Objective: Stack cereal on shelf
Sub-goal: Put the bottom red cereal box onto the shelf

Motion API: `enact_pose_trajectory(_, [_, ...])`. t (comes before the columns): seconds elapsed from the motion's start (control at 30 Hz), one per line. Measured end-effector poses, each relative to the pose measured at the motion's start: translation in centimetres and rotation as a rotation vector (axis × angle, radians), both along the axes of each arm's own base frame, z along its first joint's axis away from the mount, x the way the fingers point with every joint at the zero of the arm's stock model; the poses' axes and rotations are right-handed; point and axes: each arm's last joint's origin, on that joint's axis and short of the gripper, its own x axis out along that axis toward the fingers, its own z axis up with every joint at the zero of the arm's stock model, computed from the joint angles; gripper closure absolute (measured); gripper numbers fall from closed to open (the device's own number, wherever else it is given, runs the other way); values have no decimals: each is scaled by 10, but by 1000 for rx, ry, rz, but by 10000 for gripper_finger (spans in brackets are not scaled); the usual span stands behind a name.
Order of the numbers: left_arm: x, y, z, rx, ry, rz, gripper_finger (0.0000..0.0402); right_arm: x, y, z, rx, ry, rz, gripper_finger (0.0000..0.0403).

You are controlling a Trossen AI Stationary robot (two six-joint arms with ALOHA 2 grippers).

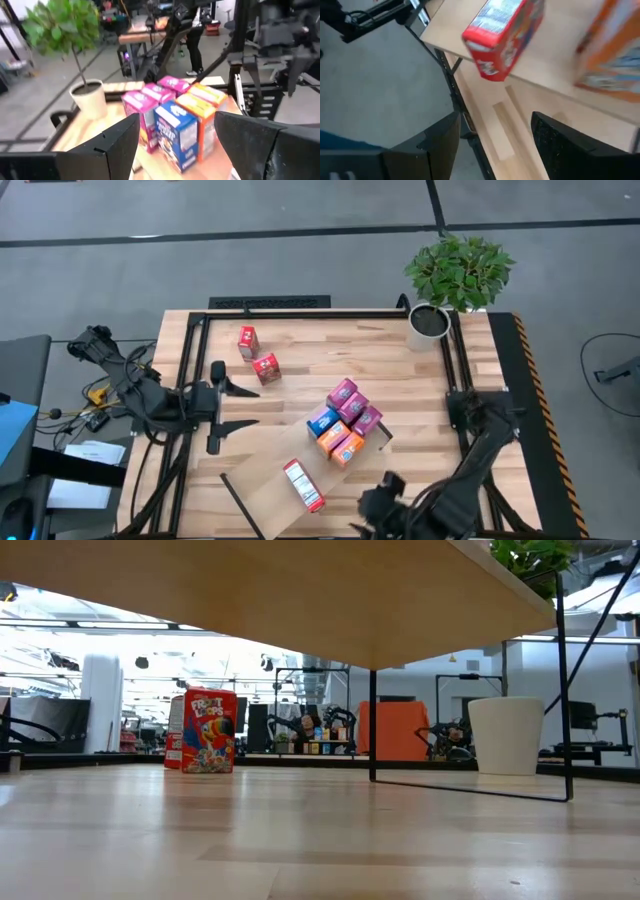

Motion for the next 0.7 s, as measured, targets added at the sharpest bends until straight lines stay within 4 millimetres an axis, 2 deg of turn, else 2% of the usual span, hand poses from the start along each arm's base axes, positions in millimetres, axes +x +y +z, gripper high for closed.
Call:
enact_pose_trajectory(0.23, [-1, -1, -9, -64, 73, -33, 152, 31, 22, -50, -55, -40, -50, 133])
enact_pose_trajectory(0.43, [-1, -1, -11, -126, 88, -27, 152, 43, 31, -79, -131, -130, -156, 133])
enact_pose_trajectory(0.7, [-1, -2, -12, -188, 96, -74, 152, 53, 31, -87, -172, -203, -207, 133])
